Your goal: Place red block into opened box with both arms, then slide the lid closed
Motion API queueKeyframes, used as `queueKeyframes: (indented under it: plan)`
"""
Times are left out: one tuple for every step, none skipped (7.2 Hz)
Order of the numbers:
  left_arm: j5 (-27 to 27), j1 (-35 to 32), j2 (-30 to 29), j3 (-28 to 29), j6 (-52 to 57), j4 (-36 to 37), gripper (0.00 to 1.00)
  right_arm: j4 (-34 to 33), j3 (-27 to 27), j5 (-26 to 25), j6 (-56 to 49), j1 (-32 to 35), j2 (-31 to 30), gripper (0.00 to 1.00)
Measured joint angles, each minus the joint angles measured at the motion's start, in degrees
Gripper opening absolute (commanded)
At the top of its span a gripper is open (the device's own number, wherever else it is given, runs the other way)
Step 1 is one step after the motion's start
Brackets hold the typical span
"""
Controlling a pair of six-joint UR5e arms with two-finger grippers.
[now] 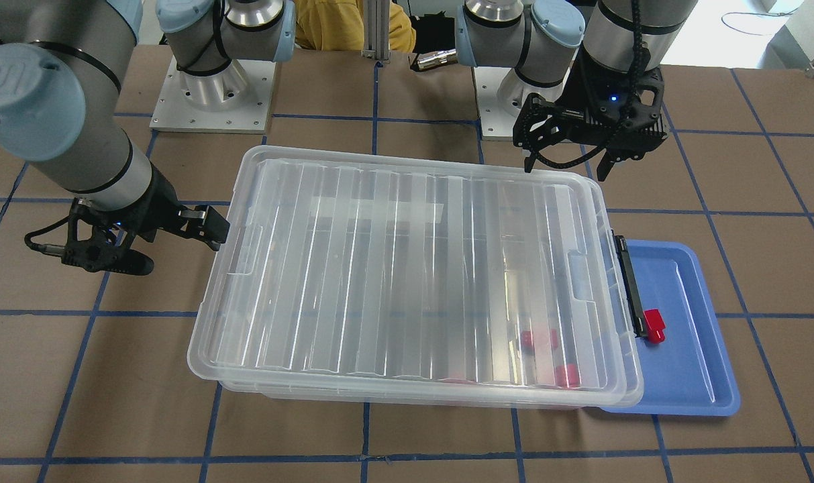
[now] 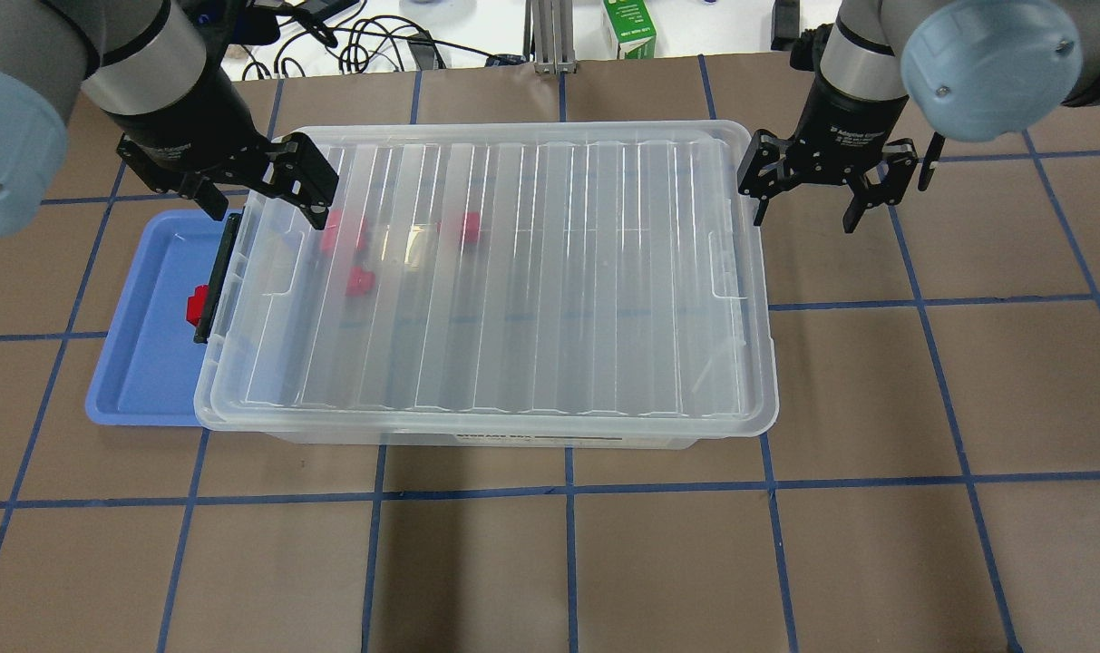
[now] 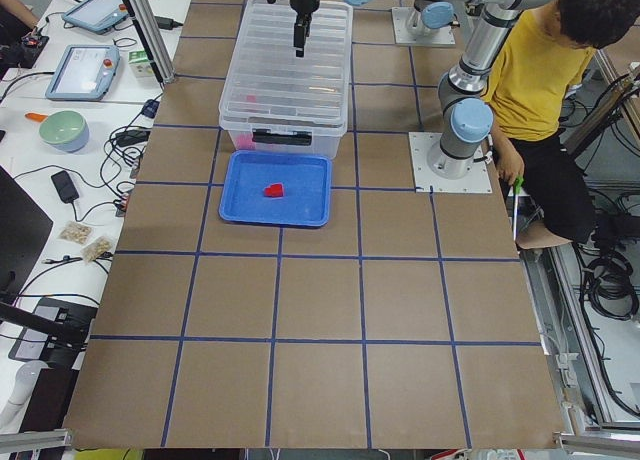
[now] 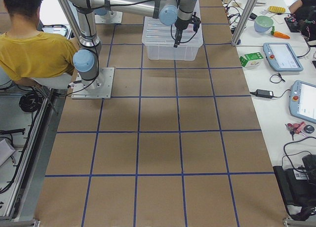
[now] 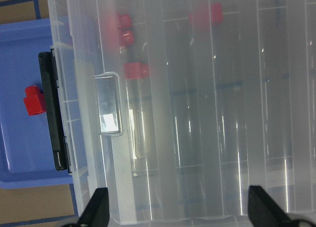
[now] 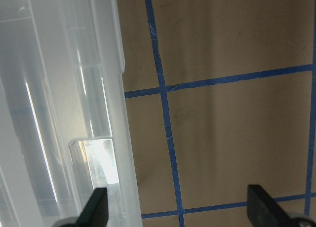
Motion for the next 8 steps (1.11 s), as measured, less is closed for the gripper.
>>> queueKeyframes:
  plan:
    - [0.02, 0.00, 0.00, 0.00, -0.02, 0.00, 1.00, -2.76, 2.08, 0.06, 0.07, 0.10, 0.07, 1.00]
    - [0.03, 0.00, 0.00, -0.02, -0.04, 0.00, 1.00, -4.86, 3.60, 0.17, 0.11, 0.22, -0.02, 1.00]
    - [0.04, 0.00, 0.00, -0.04, -0.04, 0.00, 1.00, -5.81, 4.27, 0.28, 0.08, 0.27, -0.04, 1.00]
    - [0.03, 0.00, 0.00, -0.04, -0.05, 0.00, 1.00, -6.14, 4.50, 0.80, 0.02, 0.29, 0.00, 1.00]
    - [0.02, 0.00, 0.00, -0.04, -0.02, 0.00, 1.00, -6.25, 4.59, 1.64, -0.06, 0.30, 0.15, 1.00]
    - [-0.02, 0.00, 0.00, -0.04, -0.01, 0.00, 1.00, -6.31, 4.65, 2.11, -0.15, 0.30, 0.29, 1.00]
    - [-0.04, 0.00, 0.00, -0.06, 0.00, 0.00, 1.00, -6.36, 4.73, 2.10, -0.24, 0.19, 0.36, 1.00]
    - [-0.03, 0.00, 0.00, -0.08, 0.00, 0.00, 1.00, -6.36, 4.78, 1.85, -0.30, -0.01, 0.41, 1.00]
